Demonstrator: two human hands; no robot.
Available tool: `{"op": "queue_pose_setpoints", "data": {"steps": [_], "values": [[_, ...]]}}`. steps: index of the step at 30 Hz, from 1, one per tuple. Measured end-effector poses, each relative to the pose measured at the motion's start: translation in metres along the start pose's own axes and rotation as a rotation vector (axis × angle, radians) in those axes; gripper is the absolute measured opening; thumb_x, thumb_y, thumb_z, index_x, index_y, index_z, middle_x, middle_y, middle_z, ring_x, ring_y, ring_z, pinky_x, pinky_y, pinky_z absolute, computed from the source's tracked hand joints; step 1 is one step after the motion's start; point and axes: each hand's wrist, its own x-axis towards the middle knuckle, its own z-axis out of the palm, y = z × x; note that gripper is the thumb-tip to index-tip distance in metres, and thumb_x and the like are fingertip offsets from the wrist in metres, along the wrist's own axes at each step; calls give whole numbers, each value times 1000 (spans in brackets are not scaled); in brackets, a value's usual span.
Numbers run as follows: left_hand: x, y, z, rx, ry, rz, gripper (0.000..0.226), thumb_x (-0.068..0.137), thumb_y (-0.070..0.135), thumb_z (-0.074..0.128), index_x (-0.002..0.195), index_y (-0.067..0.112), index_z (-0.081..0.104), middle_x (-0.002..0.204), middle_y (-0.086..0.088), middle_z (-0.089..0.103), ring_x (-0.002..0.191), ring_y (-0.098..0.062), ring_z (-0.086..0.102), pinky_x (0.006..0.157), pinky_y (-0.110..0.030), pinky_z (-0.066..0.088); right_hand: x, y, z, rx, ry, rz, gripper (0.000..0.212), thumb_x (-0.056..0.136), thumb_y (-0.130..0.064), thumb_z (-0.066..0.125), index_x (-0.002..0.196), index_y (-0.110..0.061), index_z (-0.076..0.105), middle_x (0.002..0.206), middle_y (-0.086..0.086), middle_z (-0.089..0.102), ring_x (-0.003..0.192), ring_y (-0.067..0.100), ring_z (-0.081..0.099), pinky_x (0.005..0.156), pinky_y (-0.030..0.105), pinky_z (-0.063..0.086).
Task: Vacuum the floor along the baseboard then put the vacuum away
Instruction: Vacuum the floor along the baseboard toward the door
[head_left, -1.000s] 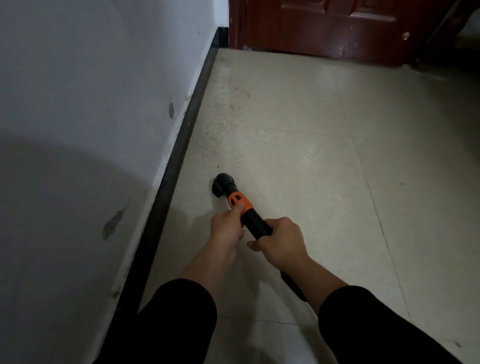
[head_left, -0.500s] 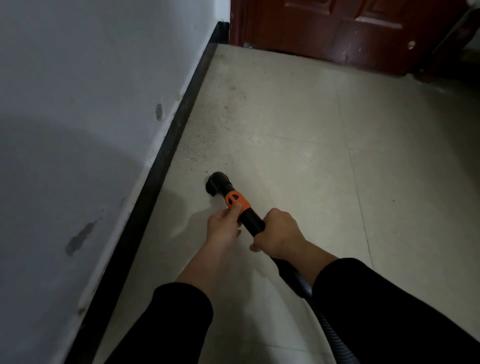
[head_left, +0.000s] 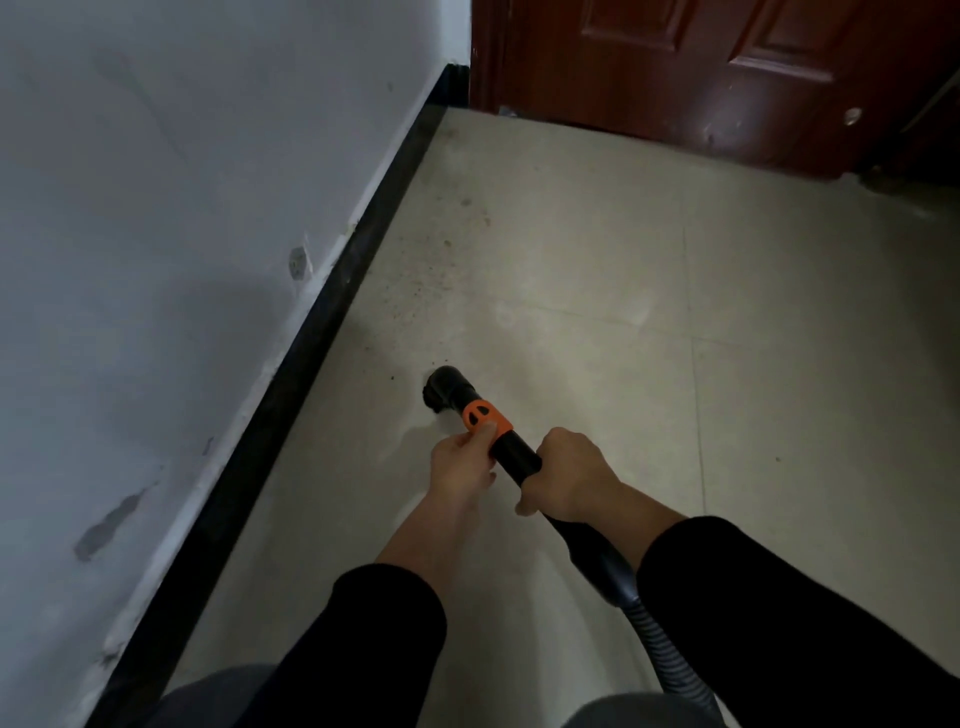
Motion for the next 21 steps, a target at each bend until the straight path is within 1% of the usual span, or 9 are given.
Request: {"op": "queue_pose_setpoints", "data": {"steps": [3,8,12,13,15,18,19,21], "values": [[5,7,6,8,31,-28,25,94,26,59,72,14,57,75,-4,59,70,-13,55,68,-25,47,8,1,-5,21,-16,2,39,68,-21,82,90,-11,50,78,2,51,72,21,55,58,27,42],[14,17,13,-9,50,-57,24,95,25,59,73,15,56,75,-3,59,69,-11,56,67,-26,47,22,0,-11,23,-15,13,34,69,-18,79,91,-10,54,77,3,54,71,21,56,57,25,42],[24,19,11,-21,35,-60,22,95,27,59,76,17,57,82,-4,64,76,-12,60,78,-31,48,36,0,-14,-21,-7,-35,30,69,-18,77,90,-10,58,72,2,53,67,20,56,57,26,44],[27,20,9,-28,31,-57,21,95,28,59,76,17,57,81,-4,64,76,-12,60,77,-31,48,39,-1,-13,-31,0,-51,30,69,-18,77,92,-9,59,73,2,53,68,20,57,58,26,45],[32,22,4,-42,35,-54,22,95,27,59,76,17,57,80,-4,64,73,-12,59,71,-29,48,43,-7,-12,-41,7,-74,31,70,-18,75,96,-7,62,73,3,54,69,21,57,59,27,46],[36,29,-4,-68,54,-44,21,95,26,60,77,14,58,84,-8,65,72,-13,59,64,-25,47,47,-18,-12,-37,-1,-79,29,68,-18,77,90,-9,60,69,2,51,66,20,54,52,24,39],[39,30,-7,-70,60,-40,21,95,26,60,78,14,58,86,-9,65,72,-14,59,66,-25,47,49,-22,-12,-30,-11,-80,29,66,-18,78,87,-9,58,68,2,50,63,19,53,49,24,36],[43,30,-14,-74,75,-34,20,94,27,61,78,15,59,89,-10,67,74,-15,60,74,-30,49,51,-30,-11,-10,-28,-80,30,64,-17,79,83,-9,58,66,2,51,60,18,52,47,24,35]]}}
